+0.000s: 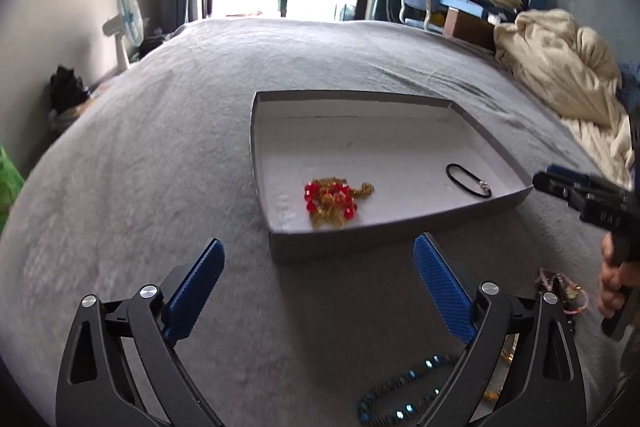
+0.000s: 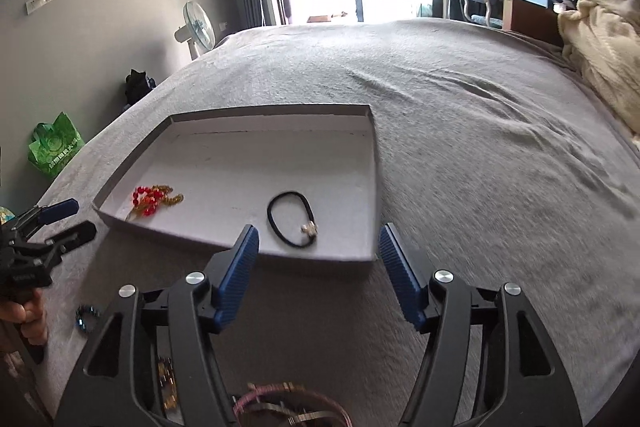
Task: Organize jewelry
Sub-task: 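Open both tools to drop the pendant and hair tie into the box, then grasp the blue-black beaded bracelet with the left tool while the right tool grasps the pink cord bracelet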
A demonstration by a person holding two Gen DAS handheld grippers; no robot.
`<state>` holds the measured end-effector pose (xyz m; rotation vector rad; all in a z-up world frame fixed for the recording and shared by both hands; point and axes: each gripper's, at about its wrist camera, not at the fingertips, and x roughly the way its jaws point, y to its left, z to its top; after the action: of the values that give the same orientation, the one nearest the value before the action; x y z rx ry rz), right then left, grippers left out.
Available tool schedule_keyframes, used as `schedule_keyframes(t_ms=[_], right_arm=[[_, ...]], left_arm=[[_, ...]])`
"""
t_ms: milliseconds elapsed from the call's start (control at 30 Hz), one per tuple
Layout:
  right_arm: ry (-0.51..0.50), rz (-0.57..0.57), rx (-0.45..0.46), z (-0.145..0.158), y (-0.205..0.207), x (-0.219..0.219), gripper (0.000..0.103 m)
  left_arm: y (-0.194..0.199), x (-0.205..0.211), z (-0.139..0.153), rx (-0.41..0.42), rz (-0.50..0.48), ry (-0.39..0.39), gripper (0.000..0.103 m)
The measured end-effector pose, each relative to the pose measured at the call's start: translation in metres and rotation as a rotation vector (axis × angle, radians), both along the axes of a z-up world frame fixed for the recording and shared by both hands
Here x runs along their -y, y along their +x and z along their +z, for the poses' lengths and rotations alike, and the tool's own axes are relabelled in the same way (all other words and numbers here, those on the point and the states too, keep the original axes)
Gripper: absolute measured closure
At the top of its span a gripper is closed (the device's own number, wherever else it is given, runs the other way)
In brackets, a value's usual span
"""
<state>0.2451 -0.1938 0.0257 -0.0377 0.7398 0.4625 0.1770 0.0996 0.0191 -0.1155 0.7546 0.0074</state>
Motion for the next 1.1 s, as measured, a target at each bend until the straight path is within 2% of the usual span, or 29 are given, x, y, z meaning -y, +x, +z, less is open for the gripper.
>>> schedule_keyframes(t_ms=[400,567,833,967,1100], right_arm=[[0.093,-0.062,-0.033,-0.021,-0.055,0.046,0.040],[0.110,-0.033,-0.014,-0.024,-0.082,0.051,0.040],[0.103,0.009,0.008,-0.028,-0.109,0.047,0.040],[0.095,0.010,-0.021,-0.032,-0.108,0.045,0.040],[0.108,-0.002,-0.034,-0.034,-0.109,0.048,0.040]], left_arm=[[-0.043,0.025,-0.006,0.003,-0.086,0.010,0.008],[-0.057,0.038,-0.020,-0.024,-0.156,0.017,0.008],[-0.066,0.037,-0.029,-0.028,-0.175,-0.009,0.010],[-0.069,0.038,-0.031,-0.028,-0.171,-0.014,0.015],[-0.070,0.039,-0.033,-0.030,-0.168,-0.012,0.025]])
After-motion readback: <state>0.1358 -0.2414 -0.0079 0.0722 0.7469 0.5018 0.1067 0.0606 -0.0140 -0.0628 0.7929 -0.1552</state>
